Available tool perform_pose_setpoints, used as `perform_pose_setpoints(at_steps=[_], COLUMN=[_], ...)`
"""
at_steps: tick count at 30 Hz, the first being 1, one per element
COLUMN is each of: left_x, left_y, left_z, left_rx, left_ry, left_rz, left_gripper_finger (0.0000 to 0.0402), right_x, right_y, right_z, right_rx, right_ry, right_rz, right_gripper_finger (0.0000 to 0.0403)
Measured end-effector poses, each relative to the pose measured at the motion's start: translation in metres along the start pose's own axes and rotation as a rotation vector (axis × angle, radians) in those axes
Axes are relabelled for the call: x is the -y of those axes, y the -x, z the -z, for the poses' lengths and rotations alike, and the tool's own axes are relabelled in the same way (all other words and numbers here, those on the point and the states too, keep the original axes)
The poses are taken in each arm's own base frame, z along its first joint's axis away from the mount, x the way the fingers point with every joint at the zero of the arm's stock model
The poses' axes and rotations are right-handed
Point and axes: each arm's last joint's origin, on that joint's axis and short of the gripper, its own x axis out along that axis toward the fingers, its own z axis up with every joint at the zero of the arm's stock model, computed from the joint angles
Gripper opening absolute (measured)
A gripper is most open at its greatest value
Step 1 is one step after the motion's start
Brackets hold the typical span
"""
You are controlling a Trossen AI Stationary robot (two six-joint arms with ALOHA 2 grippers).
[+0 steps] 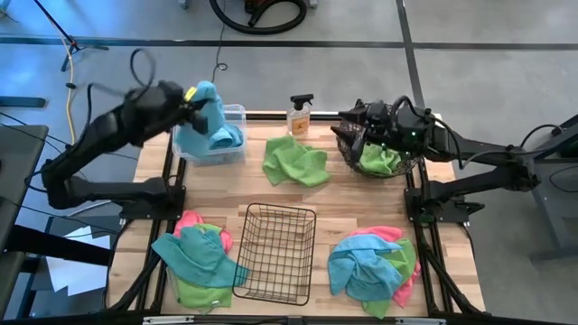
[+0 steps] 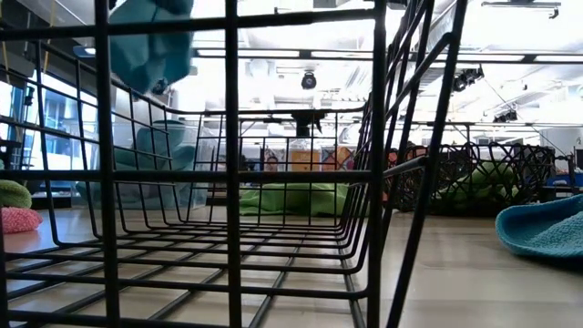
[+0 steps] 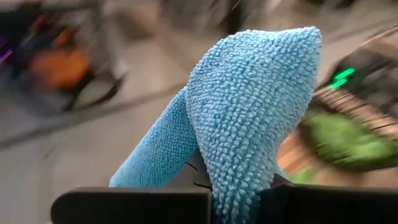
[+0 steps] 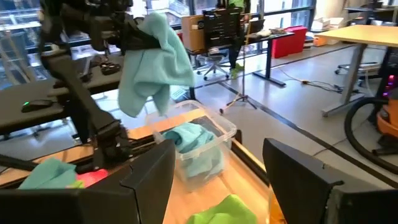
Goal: Sort microfiber towel by color & place in baskets
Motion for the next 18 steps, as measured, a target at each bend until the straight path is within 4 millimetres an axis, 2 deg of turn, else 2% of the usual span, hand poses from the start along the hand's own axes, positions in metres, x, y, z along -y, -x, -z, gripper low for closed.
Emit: perform_pose_setpoints(at_steps=[5,13,18], left_x=[-0.018,-0.045,-0.051], left_y=[-0.032,-0.102,-0.120], left_z=[-0.011,-0.017,-0.006], left_rx=[-0.224,-0.270,-0.378], left_ry=[0.034,0.096,0.112], left_rz=[-0.170,-0.249,-0.289], left_gripper_finger=[0.0000,0.0000,0.0000], right_x=[0.007,0.007,0.007], right_y=[-0.001,-0.001,-0.001], right_z=[0.001,0.006,0.007], right_rx=[-0.018,-0.062,-0.072], right_ry=[-0.013,-0.005,-0.003], right_rz=[0.032,0.035,0.035], right_gripper_finger=[0.0240,0.0240,0.0240])
